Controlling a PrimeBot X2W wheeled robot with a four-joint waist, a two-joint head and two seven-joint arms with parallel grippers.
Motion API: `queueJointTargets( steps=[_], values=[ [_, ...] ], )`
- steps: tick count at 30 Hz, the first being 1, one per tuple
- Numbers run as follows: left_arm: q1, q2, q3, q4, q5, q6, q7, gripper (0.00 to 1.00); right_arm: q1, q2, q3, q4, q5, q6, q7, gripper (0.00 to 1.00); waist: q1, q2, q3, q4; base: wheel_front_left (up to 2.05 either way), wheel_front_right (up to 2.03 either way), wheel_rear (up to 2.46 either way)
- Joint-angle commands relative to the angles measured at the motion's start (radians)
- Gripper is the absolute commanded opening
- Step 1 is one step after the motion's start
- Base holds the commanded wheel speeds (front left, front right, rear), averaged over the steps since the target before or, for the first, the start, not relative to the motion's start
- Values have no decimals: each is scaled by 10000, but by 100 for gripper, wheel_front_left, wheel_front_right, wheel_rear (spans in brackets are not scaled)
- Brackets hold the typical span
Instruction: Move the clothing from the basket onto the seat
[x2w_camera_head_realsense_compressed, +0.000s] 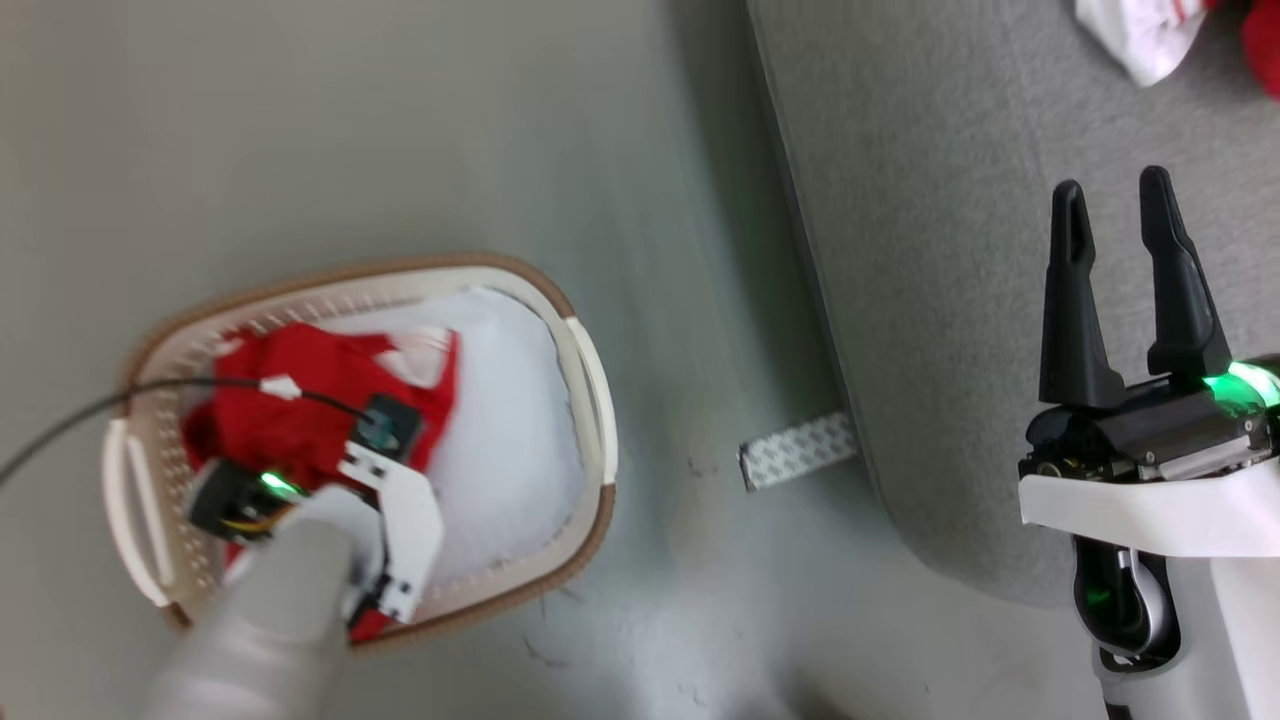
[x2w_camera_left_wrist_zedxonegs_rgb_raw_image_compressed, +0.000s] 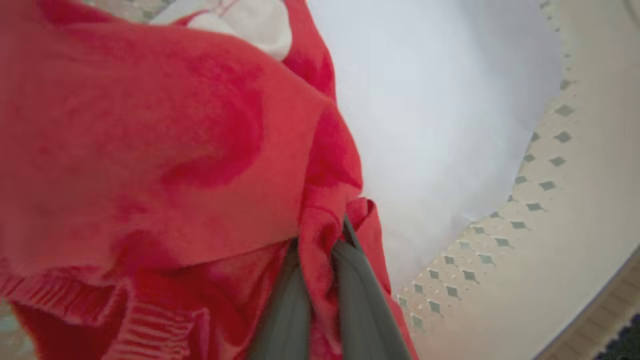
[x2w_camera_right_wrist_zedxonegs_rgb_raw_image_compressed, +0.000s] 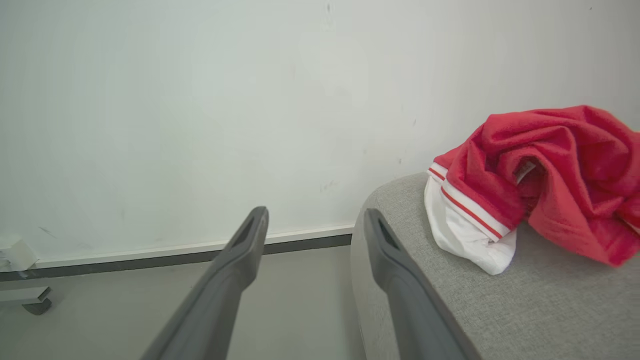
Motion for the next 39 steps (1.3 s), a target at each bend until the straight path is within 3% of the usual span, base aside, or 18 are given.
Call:
queueJointTargets(
  steps=[1, 9, 19, 28, 39],
  values=[
    [259, -197, 62, 32, -193, -48, -225, 0, 269, -5, -79, 94, -179, -18, 1, 100, 0, 0, -929, 406, 0, 0, 0],
    [1128, -1226, -406, -559, -1261, -61, -1998, 0, 1174, -17, -366, 499, -958, -18, 1, 100, 0, 0, -3429, 1453, 0, 0, 0],
    [1751, -1389, -1756, -2928, -3494, -64, -2944, 0, 2294, -359, -593, 707, -1084, -18, 1, 100, 0, 0, -5604, 2333, 0, 0, 0],
    [1469, -1103, -1538, -5706, -4689, 23, -2768, 0, 3359, -416, -445, 683, -1023, -18, 2, 100, 0, 0, -6797, 2841, 0, 0, 0],
    [2045, -149, -844, -9419, -5160, 1111, -1438, 0, 3618, -562, 503, 667, -908, -18, 3, 100, 0, 0, -7110, 2941, 0, 0, 0]
  ],
)
